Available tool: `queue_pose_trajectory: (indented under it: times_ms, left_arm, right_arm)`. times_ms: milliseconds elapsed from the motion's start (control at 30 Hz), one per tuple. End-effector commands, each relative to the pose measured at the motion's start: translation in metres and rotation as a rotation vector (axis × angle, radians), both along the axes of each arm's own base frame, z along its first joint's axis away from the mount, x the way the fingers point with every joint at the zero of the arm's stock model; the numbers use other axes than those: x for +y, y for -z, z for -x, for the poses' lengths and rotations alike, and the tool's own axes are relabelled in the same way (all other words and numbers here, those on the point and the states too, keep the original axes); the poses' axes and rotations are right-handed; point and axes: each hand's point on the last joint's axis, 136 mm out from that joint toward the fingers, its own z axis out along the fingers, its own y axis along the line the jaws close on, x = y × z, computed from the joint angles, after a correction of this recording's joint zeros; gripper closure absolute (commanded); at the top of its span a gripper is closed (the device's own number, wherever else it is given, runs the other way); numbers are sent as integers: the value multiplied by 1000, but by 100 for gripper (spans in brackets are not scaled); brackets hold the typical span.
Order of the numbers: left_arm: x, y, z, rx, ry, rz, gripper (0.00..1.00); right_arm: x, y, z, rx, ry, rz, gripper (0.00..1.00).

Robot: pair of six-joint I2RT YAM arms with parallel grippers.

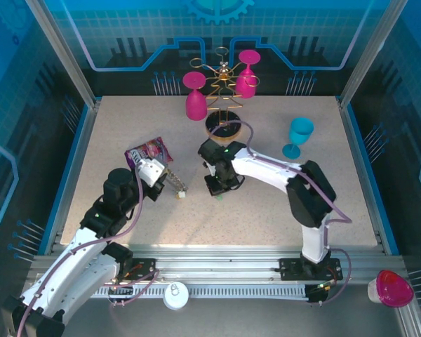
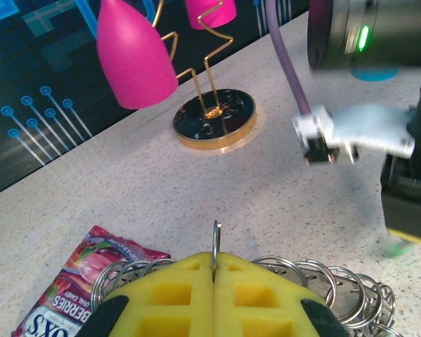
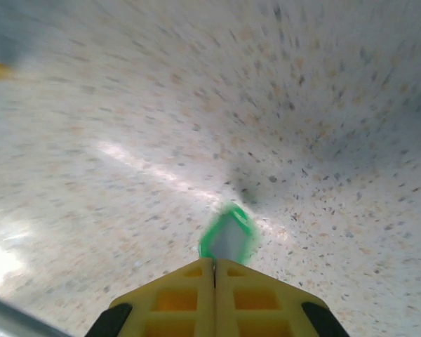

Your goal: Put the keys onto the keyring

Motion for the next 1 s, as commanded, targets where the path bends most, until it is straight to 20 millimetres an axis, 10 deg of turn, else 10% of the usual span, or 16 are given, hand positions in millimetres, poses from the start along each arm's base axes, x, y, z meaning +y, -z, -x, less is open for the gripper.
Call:
queue_pose_trajectory:
  times_ms: [0,500,967]
  left_arm:
    - [-17,-31,6,-109,120,37,100]
    - [-73,-57,47,-55,533,163,100]
    - [-87,-58,55,54,622,249,100]
  right_arm:
    - [8,-60,-1,-182,-128,-125,100]
    - [31,-188,46,-524,-628,-618,100]
    - [48,-213,61,-471,-668,-742,100]
